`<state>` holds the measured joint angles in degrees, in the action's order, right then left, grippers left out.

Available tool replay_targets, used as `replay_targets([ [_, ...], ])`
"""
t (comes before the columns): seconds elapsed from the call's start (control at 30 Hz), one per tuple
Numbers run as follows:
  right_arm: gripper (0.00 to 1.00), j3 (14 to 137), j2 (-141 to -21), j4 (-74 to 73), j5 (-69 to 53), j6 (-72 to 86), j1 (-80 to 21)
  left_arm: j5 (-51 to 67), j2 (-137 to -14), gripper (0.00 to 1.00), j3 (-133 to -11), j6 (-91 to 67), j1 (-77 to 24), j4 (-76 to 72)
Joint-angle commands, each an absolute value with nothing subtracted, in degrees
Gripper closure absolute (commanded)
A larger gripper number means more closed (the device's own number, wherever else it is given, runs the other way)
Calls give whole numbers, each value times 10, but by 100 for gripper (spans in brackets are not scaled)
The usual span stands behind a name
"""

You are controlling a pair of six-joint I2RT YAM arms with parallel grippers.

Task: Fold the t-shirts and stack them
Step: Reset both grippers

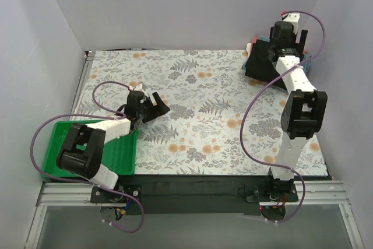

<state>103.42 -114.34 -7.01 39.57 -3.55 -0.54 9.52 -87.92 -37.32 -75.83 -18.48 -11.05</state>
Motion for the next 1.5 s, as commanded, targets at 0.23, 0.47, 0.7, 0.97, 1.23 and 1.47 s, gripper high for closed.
replay_targets([
  [0.23, 2, 843, -946, -8, 293, 17, -58, 37, -784, 19, -404, -730, -184, -105],
  [0.47, 2, 649, -804, 18, 116, 98, -89, -34, -712, 19, -406, -699, -190, -96],
  [0.7, 2, 485, -704, 48, 78, 137, -176, -102, -622, 19, -371, -673, -208, -88],
  [0.97, 4, 389, -676, 76, 106, 163, -252, -162, -606, 17, -374, -664, -212, -47],
  [1.23, 3, 381, -659, 76, 133, 150, -259, -205, -586, 17, -366, -659, -212, -26],
  [1.47, 3, 374, -642, 76, 152, 142, -260, -241, -573, 17, -359, -654, -213, -19],
])
